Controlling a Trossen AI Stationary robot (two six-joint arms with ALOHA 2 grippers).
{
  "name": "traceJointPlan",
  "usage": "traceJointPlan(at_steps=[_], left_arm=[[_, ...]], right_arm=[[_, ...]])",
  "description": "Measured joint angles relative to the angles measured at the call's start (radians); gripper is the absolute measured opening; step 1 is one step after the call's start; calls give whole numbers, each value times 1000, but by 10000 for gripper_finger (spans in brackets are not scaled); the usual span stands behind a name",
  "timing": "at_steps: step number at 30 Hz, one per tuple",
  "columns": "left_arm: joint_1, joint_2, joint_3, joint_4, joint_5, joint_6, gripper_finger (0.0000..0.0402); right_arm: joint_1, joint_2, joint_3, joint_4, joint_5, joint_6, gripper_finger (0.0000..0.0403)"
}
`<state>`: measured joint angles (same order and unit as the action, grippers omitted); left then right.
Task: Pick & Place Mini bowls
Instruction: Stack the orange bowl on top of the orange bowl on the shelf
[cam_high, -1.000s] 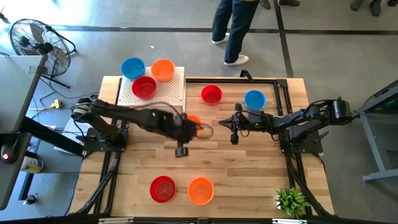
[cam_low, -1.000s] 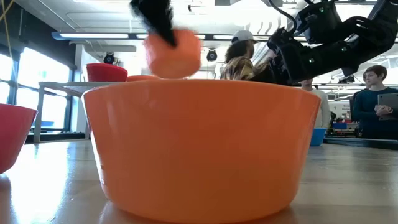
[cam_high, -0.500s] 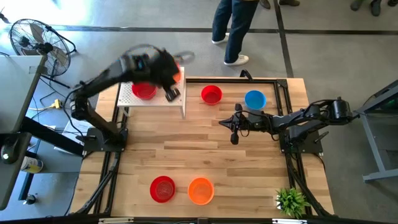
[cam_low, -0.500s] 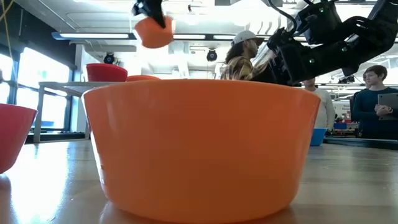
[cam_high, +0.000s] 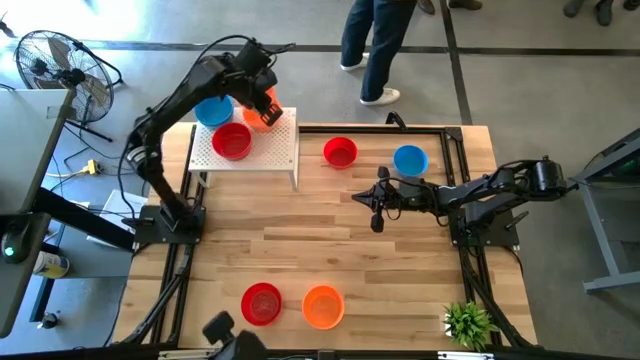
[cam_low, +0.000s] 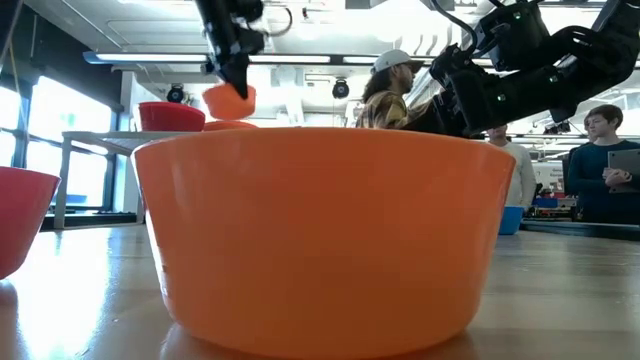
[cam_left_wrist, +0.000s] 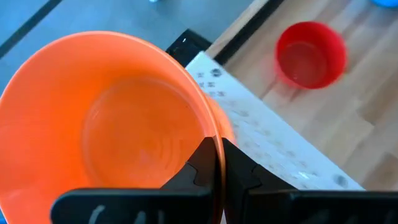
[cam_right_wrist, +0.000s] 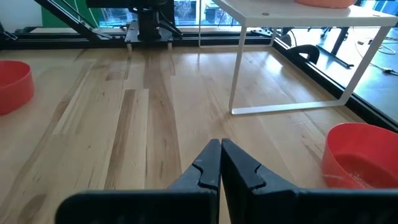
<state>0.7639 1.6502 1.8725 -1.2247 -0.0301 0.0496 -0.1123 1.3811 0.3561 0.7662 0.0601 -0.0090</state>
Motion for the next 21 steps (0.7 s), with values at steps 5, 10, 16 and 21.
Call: traceJointPlan(at_steps=[5,10,16,21], left_arm=[[15,44,0,3,4,22,0],[15,81,-1,3,2,27,0],[15,90,-1,3,-6,31,0],[15,90,-1,-35,-3,25,2]], right_arm=[[0,0,0,-1,0,-2,0],[0,0,0,-3,0,-6,0],[0,0,0,-5,0,-7,0],[0,0,0,-5,0,-8,0]])
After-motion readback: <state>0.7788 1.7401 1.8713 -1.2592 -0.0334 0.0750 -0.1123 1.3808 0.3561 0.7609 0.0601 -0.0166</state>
